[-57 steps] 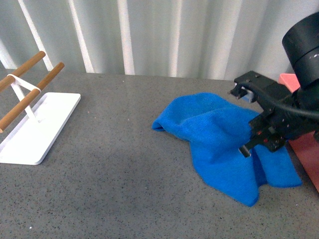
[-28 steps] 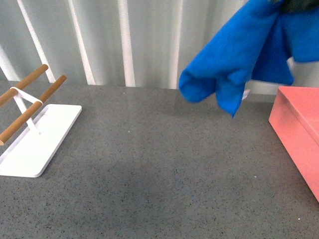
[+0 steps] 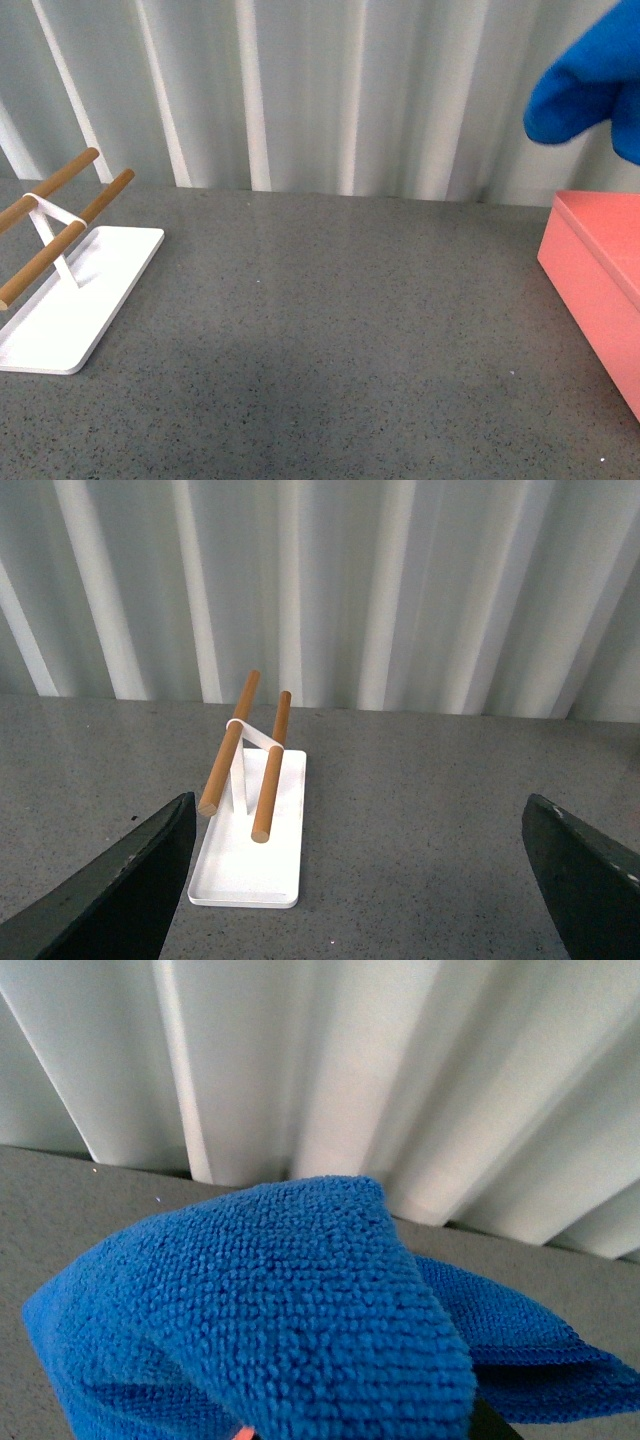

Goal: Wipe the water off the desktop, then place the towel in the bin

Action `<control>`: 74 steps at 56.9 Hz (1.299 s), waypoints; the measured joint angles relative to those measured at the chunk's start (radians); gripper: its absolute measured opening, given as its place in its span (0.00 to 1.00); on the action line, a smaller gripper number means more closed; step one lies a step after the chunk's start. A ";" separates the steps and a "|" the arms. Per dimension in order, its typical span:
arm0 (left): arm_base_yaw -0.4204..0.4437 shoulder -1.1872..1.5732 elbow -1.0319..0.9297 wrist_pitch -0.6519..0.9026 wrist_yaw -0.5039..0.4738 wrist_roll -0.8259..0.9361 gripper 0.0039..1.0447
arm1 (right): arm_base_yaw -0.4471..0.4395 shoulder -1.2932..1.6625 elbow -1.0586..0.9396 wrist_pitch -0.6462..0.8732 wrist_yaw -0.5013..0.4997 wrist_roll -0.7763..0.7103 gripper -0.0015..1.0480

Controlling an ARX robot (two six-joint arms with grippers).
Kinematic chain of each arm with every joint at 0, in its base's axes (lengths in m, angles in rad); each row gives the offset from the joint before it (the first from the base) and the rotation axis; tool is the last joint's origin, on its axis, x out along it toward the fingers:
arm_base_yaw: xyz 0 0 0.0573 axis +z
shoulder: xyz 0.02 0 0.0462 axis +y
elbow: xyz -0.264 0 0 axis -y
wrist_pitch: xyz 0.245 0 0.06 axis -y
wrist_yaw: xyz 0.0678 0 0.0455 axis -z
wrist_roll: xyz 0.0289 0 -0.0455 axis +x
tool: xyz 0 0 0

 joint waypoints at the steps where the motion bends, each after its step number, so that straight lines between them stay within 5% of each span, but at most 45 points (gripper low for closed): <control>1: 0.000 0.000 0.000 0.000 0.000 0.000 0.94 | -0.015 -0.006 -0.027 0.009 -0.003 0.001 0.03; 25: 0.000 0.000 0.000 0.000 0.000 0.000 0.94 | -0.214 0.087 -0.183 0.058 0.006 0.073 0.03; 60: 0.000 0.000 0.000 0.000 0.000 0.000 0.94 | -0.199 0.456 -0.097 -0.045 0.246 0.076 0.04; 74: 0.000 0.000 0.000 0.000 0.000 0.000 0.94 | -0.198 0.470 -0.123 -0.036 0.233 0.082 0.40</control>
